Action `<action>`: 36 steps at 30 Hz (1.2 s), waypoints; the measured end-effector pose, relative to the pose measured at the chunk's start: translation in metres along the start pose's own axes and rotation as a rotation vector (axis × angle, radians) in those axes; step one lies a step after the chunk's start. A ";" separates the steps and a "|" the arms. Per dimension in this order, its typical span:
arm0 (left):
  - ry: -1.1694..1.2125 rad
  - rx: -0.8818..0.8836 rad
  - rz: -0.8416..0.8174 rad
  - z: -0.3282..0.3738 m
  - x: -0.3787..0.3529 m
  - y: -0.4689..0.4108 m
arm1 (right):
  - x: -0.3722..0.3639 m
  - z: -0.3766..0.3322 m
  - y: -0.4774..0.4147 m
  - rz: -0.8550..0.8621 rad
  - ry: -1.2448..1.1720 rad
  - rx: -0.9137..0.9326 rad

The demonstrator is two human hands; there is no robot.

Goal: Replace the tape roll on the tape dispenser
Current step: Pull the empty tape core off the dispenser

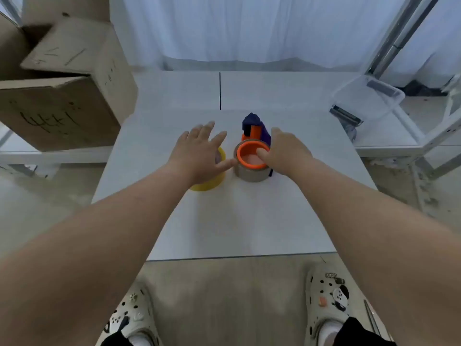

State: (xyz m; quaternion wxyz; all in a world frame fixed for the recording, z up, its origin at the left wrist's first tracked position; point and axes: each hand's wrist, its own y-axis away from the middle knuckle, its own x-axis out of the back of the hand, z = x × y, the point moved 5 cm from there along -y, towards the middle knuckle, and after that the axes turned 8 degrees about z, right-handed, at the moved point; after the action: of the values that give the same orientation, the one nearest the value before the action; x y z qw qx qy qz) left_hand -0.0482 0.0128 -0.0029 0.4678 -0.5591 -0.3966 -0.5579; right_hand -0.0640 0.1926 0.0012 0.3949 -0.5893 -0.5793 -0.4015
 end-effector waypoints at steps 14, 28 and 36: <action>-0.141 0.020 -0.177 -0.005 0.001 -0.012 | -0.014 -0.004 -0.003 -0.068 -0.090 -0.247; 1.115 0.335 0.013 0.030 0.038 -0.029 | 0.024 -0.017 0.002 0.278 -0.858 -0.271; 1.041 0.363 0.505 0.014 0.071 -0.024 | 0.036 -0.041 -0.002 0.239 -1.078 -0.158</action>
State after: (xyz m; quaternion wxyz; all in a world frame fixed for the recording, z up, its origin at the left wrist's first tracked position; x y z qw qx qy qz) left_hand -0.0632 0.0270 0.0703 0.8061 -0.2011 -0.0596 -0.5534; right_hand -0.0660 0.1673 0.0501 0.0399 -0.8007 -0.5966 -0.0380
